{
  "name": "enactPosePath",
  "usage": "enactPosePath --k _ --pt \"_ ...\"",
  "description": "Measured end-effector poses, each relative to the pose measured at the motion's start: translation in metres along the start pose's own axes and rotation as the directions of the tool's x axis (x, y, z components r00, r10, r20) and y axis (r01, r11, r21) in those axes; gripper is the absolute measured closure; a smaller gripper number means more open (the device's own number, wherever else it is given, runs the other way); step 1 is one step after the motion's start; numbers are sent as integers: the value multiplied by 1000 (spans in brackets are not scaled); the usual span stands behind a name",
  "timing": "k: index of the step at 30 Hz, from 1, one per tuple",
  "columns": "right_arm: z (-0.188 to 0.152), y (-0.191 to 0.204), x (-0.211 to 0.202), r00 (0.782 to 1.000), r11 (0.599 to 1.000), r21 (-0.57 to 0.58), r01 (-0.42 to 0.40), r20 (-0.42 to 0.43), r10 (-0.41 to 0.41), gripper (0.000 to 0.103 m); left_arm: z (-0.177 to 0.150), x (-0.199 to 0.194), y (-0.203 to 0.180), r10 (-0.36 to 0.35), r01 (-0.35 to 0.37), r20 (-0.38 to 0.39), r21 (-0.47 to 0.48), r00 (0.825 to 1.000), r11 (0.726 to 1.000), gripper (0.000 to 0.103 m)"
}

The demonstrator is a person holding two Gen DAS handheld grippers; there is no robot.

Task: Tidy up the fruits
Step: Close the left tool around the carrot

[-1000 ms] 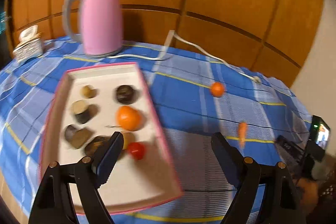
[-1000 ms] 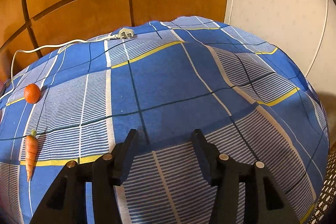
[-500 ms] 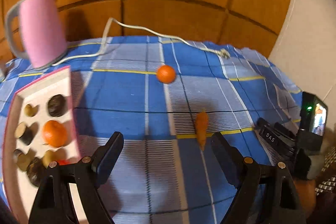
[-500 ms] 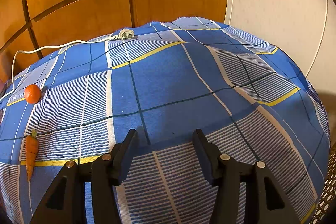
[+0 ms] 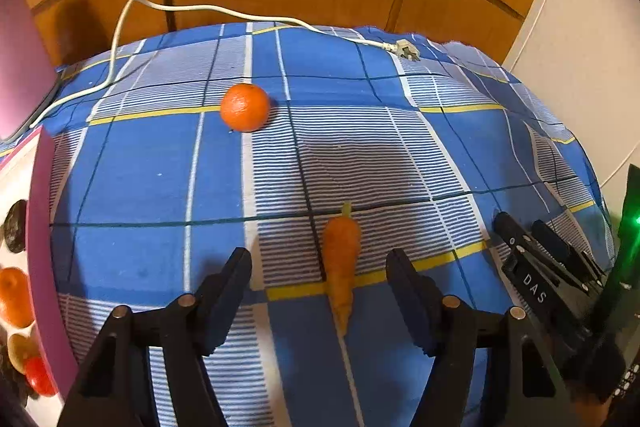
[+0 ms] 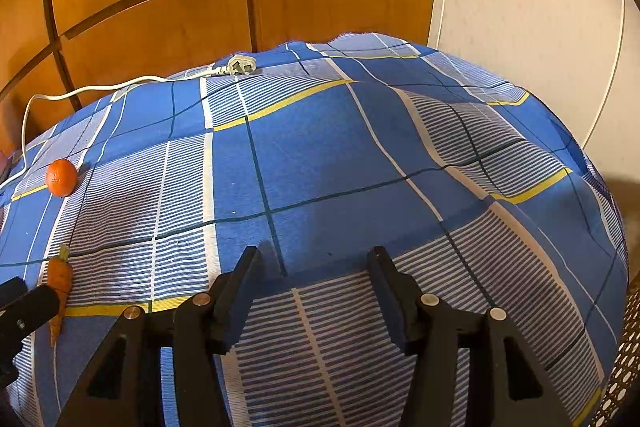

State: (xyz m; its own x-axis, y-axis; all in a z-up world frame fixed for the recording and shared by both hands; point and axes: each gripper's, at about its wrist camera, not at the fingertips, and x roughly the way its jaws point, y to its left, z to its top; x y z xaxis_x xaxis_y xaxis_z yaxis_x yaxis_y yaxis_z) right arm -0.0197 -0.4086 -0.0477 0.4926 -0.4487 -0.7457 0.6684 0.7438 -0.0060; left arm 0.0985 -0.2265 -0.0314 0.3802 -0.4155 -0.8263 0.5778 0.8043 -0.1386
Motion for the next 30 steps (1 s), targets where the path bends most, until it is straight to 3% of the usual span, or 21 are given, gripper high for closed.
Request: enactPosePath --k 5,7,9,20,30 --pt "0 0 0 1000 1000 -1 1 1 -1 46 4 15 -8 30 -30 -11 41 999 999 46" --pt "0 0 0 1000 1000 -1 0 1 0 46 3 17 -10 58 -59 10 70 998 996 59" --pt "0 0 0 1000 1000 -1 1 1 -1 46 1 16 -7 49 -52 35 72 998 996 80" --pt "0 0 0 1000 1000 1 -1 4 1 45 -34 -18 21 40 -38 37 -42 999 998 80" --pt "0 -1 0 1000 1000 1 0 5 0 45 -59 -33 30 39 -35 63 -70 997 997 80"
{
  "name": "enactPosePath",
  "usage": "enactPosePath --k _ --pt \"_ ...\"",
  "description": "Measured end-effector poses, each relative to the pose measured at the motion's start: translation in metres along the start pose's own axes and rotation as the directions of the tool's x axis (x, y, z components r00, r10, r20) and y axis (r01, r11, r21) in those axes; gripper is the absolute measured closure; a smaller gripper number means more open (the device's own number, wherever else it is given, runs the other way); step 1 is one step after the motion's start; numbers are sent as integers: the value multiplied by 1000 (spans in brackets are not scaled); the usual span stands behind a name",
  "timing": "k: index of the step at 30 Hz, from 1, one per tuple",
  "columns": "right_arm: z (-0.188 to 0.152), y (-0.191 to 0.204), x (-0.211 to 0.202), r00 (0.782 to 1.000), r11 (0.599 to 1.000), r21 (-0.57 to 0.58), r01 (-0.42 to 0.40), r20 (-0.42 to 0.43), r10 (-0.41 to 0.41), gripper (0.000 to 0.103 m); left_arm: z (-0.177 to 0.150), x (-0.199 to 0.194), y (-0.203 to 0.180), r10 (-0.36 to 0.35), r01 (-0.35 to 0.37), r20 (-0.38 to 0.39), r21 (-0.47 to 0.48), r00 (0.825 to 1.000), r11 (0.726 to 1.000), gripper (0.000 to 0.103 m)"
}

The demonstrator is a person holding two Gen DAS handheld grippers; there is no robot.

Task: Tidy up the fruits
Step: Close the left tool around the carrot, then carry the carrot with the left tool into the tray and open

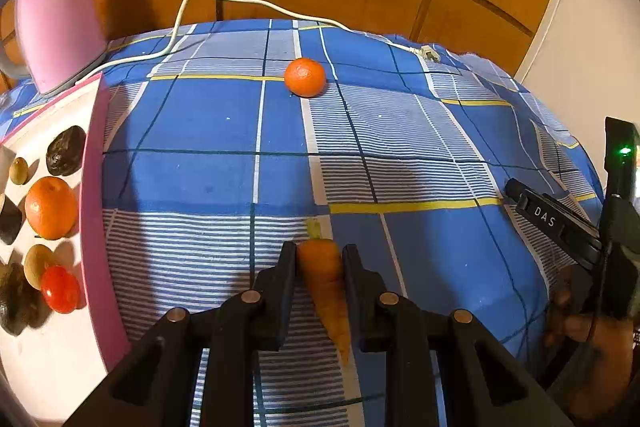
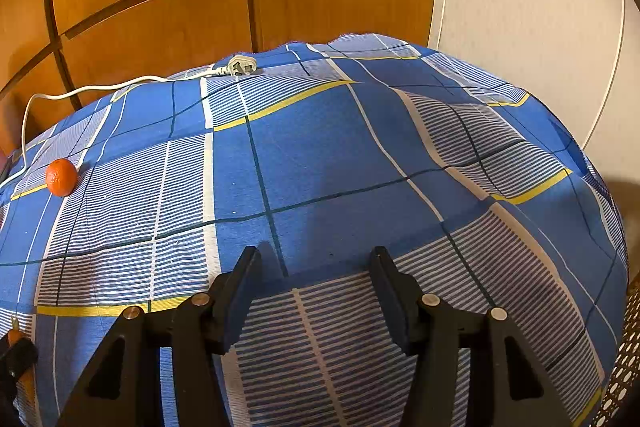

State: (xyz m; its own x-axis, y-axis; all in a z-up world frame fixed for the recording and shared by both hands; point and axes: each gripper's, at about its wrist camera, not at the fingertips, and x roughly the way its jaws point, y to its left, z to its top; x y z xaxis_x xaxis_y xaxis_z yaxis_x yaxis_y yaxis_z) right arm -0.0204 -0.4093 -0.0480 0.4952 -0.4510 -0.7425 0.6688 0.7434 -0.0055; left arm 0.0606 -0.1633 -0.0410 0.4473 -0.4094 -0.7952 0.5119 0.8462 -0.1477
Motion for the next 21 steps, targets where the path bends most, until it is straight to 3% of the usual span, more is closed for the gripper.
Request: enactPosePath --k 15,21 --pt "0 0 0 1000 1000 3 -4 0 4 45 -14 -18 12 -39 41 29 -42 999 998 80" --pt "1 0 0 1000 1000 0 -1 0 1 45 -15 -41 16 -66 70 75 -53 995 996 80"
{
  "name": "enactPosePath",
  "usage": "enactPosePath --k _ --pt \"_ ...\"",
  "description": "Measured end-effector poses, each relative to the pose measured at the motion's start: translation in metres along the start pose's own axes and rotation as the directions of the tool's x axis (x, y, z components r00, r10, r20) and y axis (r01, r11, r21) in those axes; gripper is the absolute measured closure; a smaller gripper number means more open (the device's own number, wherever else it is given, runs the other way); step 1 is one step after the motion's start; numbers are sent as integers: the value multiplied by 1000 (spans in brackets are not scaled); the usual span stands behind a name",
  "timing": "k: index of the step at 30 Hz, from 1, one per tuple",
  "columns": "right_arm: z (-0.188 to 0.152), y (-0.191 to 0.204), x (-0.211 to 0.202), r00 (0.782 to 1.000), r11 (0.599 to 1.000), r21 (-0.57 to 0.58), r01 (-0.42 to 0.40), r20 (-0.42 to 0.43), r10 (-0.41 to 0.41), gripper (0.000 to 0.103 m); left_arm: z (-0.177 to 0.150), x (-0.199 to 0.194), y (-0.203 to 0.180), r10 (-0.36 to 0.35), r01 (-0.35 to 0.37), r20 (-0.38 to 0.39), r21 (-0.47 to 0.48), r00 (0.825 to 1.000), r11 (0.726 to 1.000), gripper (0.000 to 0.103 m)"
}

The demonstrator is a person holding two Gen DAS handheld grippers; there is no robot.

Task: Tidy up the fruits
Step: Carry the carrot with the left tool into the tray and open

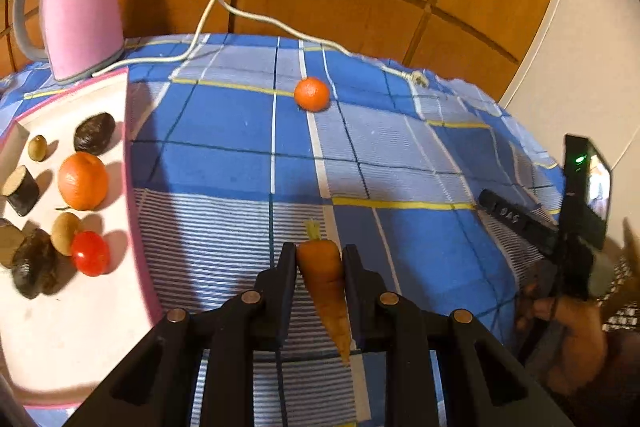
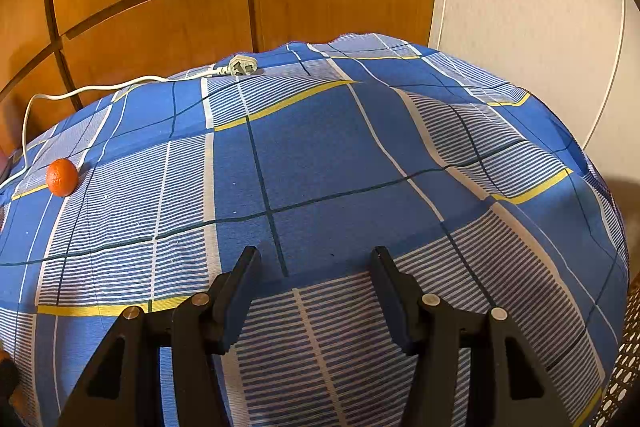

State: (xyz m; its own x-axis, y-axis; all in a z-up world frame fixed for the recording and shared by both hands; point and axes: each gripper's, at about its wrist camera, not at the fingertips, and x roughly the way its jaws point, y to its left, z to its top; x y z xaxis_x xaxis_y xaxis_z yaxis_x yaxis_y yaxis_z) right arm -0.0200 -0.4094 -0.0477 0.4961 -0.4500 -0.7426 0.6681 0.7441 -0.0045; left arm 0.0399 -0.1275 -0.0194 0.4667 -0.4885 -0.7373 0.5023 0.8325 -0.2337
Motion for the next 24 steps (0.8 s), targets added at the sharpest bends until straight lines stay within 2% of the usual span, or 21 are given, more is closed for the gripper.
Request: enactPosePath --k 7,13,20,24 --pt "0 2 0 1000 1000 -7 5 -3 -5 45 1 -27 6 -10 11 45 -14 999 1000 80" --pt "0 2 -1 1000 1000 -7 6 -5 -6 45 1 -56 32 14 -6 92 -82 996 997 80" --pt "0 1 0 1000 1000 -9 7 -5 -7 45 -7 -84 84 106 -78 123 -212 987 974 80" --pt "0 2 -1 1000 1000 -12 9 -6 -9 46 -17 -95 115 182 -138 123 -302 976 943 80"
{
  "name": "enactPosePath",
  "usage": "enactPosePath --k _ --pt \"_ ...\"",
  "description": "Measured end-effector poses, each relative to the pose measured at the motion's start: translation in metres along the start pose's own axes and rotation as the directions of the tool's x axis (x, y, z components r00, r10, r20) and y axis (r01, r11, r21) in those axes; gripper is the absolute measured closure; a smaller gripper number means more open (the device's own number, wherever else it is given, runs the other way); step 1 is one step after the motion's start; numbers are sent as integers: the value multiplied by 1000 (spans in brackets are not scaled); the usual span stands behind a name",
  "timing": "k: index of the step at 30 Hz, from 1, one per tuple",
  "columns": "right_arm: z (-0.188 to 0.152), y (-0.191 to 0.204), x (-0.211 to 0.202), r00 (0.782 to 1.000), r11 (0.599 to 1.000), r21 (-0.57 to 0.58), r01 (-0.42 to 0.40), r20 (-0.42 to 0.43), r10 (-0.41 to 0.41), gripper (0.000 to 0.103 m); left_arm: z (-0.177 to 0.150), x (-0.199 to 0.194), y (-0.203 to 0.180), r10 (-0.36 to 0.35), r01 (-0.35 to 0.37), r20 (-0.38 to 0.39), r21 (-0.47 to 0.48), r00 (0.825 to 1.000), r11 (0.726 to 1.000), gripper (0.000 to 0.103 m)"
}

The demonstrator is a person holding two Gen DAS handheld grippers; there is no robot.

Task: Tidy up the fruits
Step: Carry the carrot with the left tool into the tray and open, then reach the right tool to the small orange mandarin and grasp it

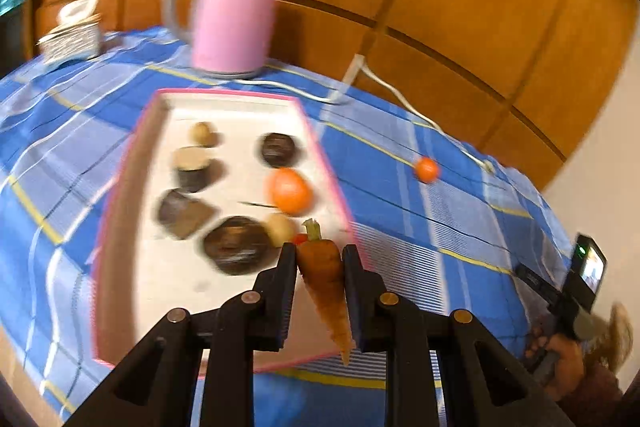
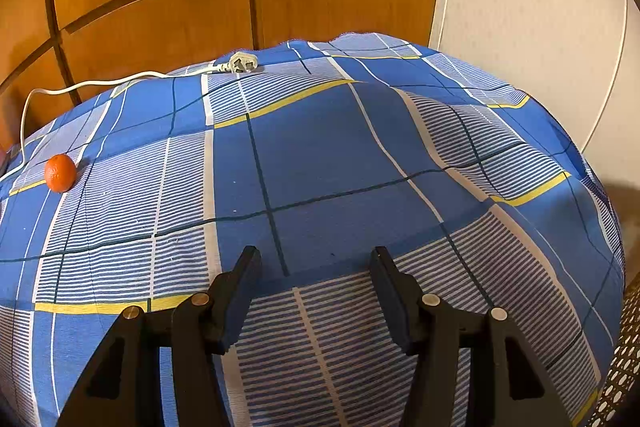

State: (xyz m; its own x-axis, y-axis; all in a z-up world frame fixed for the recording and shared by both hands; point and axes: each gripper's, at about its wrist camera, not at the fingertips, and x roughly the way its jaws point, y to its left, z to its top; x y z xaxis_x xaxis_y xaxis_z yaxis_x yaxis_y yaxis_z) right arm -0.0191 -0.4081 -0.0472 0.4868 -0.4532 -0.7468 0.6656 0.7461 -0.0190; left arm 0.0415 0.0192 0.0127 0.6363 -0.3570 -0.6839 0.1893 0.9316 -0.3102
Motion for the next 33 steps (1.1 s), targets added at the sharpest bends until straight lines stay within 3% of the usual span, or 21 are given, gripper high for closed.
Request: enactPosePath --k 7,14,22,25,33 --pt "0 1 0 1000 1000 -9 5 -8 -5 46 -2 8 48 126 -128 -24 -141 992 982 80" --pt "2 2 1 1000 1000 -15 5 -18 -5 46 -11 17 61 194 -199 -47 -134 980 971 79" --pt "4 2 3 999 1000 -21 8 -33 -8 46 -12 14 54 218 -217 -8 -103 976 971 67" --pt "6 4 2 999 1000 -30 9 -43 -10 46 -12 12 53 227 -225 6 -98 974 969 57" --pt "9 24 1 994 994 -60 -90 -75 85 46 -11 13 53 246 -245 4 -97 969 965 48"
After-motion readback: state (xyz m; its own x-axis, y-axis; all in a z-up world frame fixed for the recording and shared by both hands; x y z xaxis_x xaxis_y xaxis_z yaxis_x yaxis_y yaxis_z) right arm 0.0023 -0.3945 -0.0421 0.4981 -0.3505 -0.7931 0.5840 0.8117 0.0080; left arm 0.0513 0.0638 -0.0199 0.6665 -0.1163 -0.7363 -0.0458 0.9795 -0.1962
